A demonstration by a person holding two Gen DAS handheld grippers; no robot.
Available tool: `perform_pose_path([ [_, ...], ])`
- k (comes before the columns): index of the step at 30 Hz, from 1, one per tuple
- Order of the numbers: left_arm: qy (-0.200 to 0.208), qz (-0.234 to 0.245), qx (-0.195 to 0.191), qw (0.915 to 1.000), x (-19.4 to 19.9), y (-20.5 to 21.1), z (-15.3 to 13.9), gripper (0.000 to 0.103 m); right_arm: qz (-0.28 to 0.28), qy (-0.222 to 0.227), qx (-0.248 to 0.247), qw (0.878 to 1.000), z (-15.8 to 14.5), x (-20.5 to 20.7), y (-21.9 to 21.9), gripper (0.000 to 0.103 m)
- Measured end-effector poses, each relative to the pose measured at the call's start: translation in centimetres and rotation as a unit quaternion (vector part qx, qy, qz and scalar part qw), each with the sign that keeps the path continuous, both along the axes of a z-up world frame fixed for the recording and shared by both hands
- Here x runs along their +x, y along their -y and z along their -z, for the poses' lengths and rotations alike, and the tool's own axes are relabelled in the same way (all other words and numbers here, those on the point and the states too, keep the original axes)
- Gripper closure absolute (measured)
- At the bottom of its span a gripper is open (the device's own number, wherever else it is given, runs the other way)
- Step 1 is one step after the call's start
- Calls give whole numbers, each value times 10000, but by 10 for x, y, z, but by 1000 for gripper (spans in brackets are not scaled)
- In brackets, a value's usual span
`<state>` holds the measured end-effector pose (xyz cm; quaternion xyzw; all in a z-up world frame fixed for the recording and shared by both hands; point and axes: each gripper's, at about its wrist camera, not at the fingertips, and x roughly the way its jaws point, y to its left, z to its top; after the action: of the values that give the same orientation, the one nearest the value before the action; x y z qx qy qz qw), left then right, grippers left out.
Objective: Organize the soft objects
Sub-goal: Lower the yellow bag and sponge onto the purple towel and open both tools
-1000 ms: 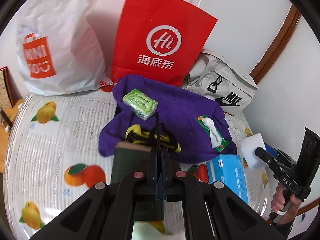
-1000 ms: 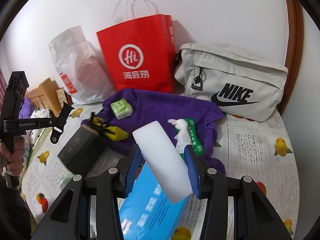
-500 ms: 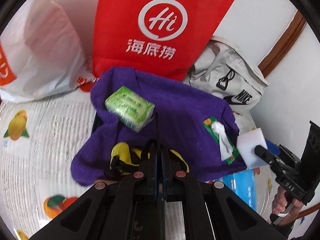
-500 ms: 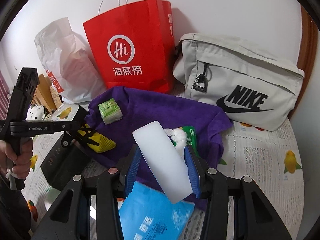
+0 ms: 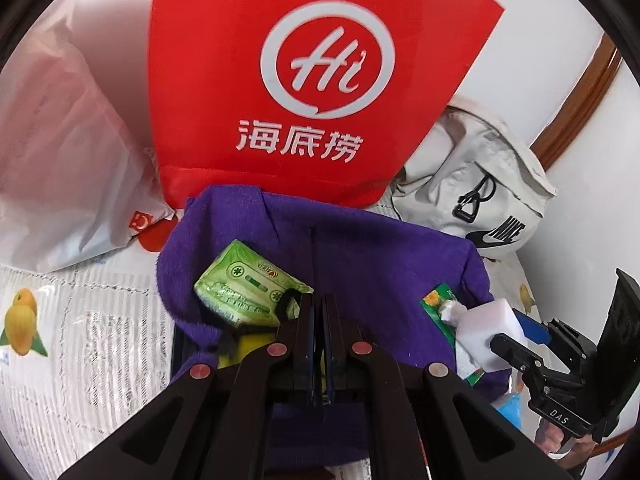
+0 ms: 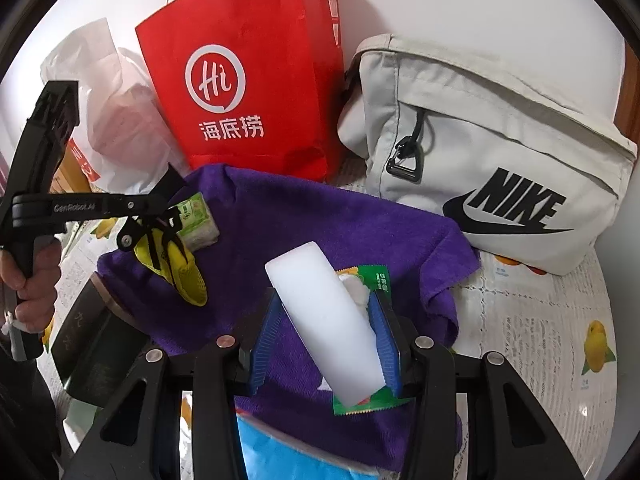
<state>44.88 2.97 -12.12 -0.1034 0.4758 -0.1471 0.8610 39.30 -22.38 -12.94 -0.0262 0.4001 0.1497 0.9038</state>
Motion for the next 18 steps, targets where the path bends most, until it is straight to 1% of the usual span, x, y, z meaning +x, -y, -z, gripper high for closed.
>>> perform_pose_path([
  [2, -102, -26, 50, 9999, 5, 1, 8, 98, -12, -34, -19, 10000, 3, 4, 0, 57],
  [5, -176, -20, -12, 9998, 8, 0, 15, 98, 14, -70, -1, 10000, 7, 9, 0, 57],
  [9, -239, -41, 32, 9997, 9, -1, 20, 98, 56, -178, -62, 9998, 14, 16, 0, 57],
  [12, -298, -22, -6, 9996, 10, -3, 24, 98, 42, -224, -54, 9997, 20, 21, -1, 57],
  [18, -361, -18, -21, 9993, 11, -5, 28, 98, 68, -232, -41, 9997, 21, 25, 3, 55],
])
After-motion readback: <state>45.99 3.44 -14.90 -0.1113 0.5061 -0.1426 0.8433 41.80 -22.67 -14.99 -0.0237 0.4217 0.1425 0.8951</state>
